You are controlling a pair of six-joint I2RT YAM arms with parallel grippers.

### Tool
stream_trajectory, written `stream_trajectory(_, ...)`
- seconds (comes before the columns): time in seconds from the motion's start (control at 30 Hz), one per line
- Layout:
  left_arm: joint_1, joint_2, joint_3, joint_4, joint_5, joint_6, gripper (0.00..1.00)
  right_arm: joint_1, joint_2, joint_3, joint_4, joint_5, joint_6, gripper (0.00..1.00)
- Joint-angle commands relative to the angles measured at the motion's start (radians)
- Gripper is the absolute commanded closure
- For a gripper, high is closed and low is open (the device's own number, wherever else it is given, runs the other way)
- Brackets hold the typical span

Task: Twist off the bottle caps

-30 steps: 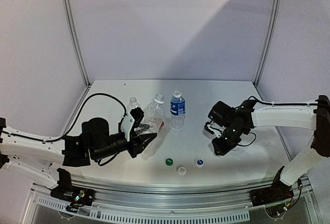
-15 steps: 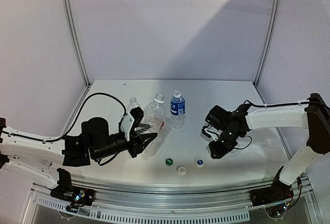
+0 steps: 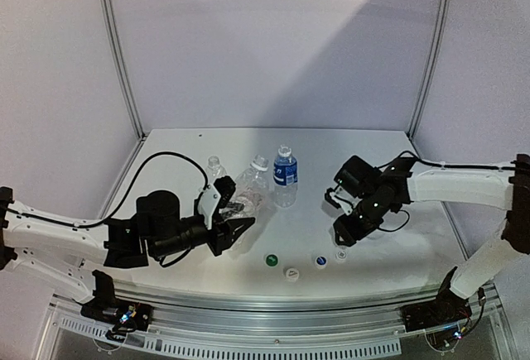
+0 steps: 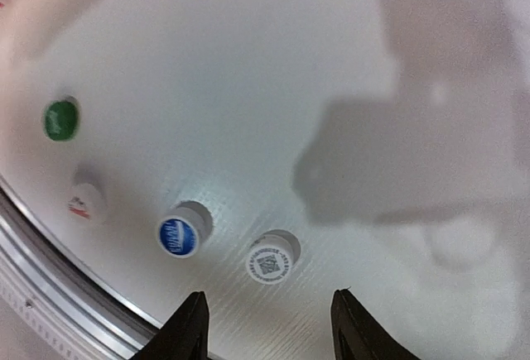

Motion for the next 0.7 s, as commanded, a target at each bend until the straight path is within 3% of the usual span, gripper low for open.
stream_trajectory(0.0, 0.018, 0.037, 0.012, 0.014, 0.025, -0.002, 0.69, -0.002, -0.156, 0.055, 0.061, -0.085, -0.015, 0.48)
stream_trajectory(0.17, 0.023, 0.107, 0.045, -0.016, 0.037, -0.021, 0.67, -0.001, -0.276, -0.026, 0.395, -0.334, 0.022, 0.48)
stream_trajectory(0.37, 0.035, 0.168, 0.066, -0.008, 0.096, -0.029, 0.65, -0.001, -0.375, -0.160, 0.826, -0.421, 0.046, 0.46)
stream_trajectory(0.5, 0.037, 0.206, 0.077, -0.002, 0.116, -0.026, 0.65, -0.001, -0.369, -0.255, 1.109, -0.432, 0.174, 0.43)
stream_trajectory(0.67, 0.037, 0.261, 0.104, -0.002, 0.130, -0.032, 0.65, -0.001, -0.254, -0.273, 1.263, -0.497, 0.326, 0.42)
